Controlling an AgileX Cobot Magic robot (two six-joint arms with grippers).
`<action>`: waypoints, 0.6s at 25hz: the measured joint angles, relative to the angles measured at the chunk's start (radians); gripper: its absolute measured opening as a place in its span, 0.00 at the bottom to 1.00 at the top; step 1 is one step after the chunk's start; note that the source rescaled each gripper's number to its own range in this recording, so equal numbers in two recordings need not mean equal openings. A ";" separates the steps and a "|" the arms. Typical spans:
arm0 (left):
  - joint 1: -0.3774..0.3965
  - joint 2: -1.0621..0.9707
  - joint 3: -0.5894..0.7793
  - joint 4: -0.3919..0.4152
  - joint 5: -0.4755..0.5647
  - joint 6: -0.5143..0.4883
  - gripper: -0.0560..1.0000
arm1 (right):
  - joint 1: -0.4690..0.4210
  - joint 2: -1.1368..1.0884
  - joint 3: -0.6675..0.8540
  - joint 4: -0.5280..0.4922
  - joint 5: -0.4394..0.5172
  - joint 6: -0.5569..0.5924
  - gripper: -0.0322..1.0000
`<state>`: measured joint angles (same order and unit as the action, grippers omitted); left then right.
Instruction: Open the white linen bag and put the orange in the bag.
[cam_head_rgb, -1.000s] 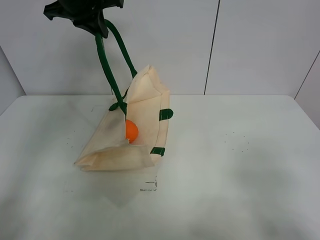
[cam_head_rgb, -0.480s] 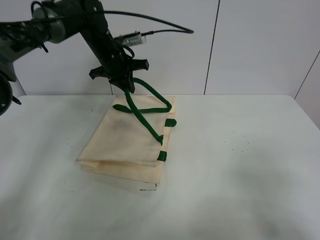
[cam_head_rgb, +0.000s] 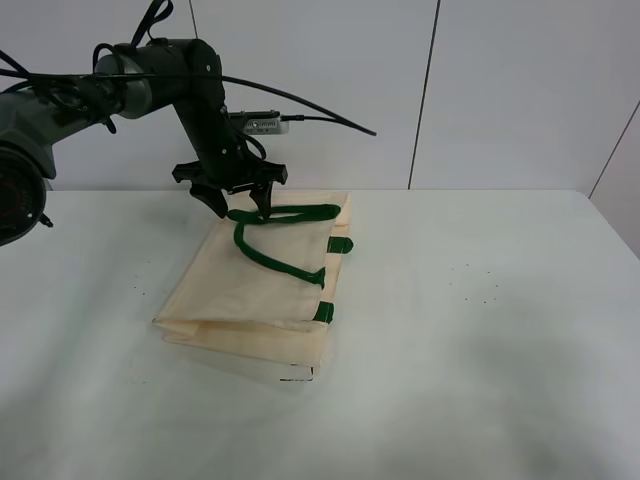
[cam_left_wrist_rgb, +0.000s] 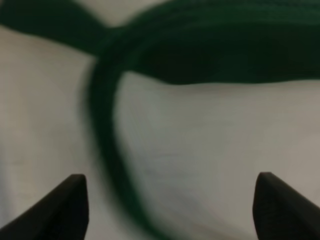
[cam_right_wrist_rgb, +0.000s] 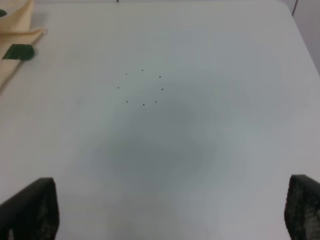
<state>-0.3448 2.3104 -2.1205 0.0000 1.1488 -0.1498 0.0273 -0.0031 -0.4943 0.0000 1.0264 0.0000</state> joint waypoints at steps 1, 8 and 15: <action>0.000 0.000 0.000 0.019 0.000 0.000 0.87 | 0.000 0.000 0.000 0.000 0.000 0.000 1.00; 0.018 0.000 0.000 0.012 0.021 0.000 0.87 | 0.000 0.000 0.000 0.000 0.000 0.000 1.00; 0.157 0.000 0.000 0.009 0.038 0.006 0.87 | 0.000 0.000 0.000 0.000 0.000 0.000 1.00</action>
<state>-0.1882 2.3104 -2.1205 0.0090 1.1865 -0.1440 0.0273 -0.0031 -0.4943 0.0000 1.0264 0.0000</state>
